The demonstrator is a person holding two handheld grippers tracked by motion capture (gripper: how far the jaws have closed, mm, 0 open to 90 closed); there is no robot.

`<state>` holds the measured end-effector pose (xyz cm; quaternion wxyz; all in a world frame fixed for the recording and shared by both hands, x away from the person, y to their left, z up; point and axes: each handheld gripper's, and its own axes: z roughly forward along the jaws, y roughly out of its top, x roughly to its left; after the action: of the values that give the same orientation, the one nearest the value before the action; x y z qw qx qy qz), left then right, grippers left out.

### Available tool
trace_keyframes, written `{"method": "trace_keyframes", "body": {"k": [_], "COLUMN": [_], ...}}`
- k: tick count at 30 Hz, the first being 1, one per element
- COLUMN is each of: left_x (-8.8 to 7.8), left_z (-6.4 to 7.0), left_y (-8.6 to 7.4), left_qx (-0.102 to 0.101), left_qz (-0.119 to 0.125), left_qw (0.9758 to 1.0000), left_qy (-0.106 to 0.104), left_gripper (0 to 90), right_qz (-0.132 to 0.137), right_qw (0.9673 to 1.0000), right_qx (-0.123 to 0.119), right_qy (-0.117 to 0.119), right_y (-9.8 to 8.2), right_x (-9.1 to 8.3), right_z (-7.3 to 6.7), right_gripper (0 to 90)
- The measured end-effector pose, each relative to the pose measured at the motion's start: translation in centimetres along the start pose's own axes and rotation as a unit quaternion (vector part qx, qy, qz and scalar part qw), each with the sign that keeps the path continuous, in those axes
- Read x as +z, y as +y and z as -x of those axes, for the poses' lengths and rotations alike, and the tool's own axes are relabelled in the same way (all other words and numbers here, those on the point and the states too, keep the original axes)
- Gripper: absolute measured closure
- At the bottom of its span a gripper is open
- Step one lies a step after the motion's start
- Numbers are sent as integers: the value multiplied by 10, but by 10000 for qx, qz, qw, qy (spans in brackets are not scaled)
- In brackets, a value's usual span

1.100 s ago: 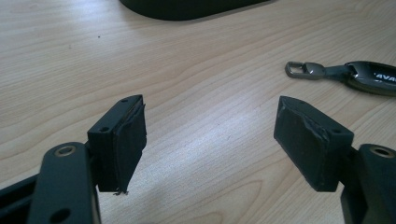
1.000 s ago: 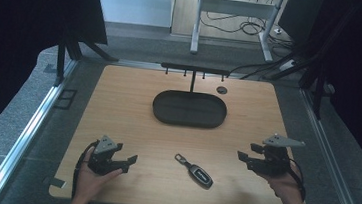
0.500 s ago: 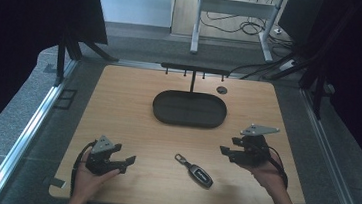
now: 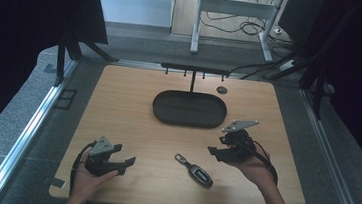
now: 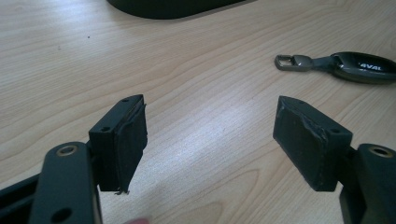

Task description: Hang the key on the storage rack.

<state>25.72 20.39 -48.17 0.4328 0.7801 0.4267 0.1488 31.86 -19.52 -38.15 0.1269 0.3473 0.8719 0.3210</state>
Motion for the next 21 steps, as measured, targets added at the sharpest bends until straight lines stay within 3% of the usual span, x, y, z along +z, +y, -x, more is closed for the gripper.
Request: {"method": "trace_keyframes", "body": {"k": [12,21], "left_x": [8,7], "left_z": [10,11], "left_y": [0,-1], "left_qx": [206,201], "left_qz": [-195,-162], "left_qw": [9996,9997], "left_qy": [11,-58], "left_gripper": [267,267], "right_qz": [-318,-637], "right_qw": [9990,9970], "right_qx": [-278,-346], "right_qy": [149,266], "right_y": [6,14], "right_x": [20,41], "right_z": [-11,-20], "right_gripper": [461,485]}}
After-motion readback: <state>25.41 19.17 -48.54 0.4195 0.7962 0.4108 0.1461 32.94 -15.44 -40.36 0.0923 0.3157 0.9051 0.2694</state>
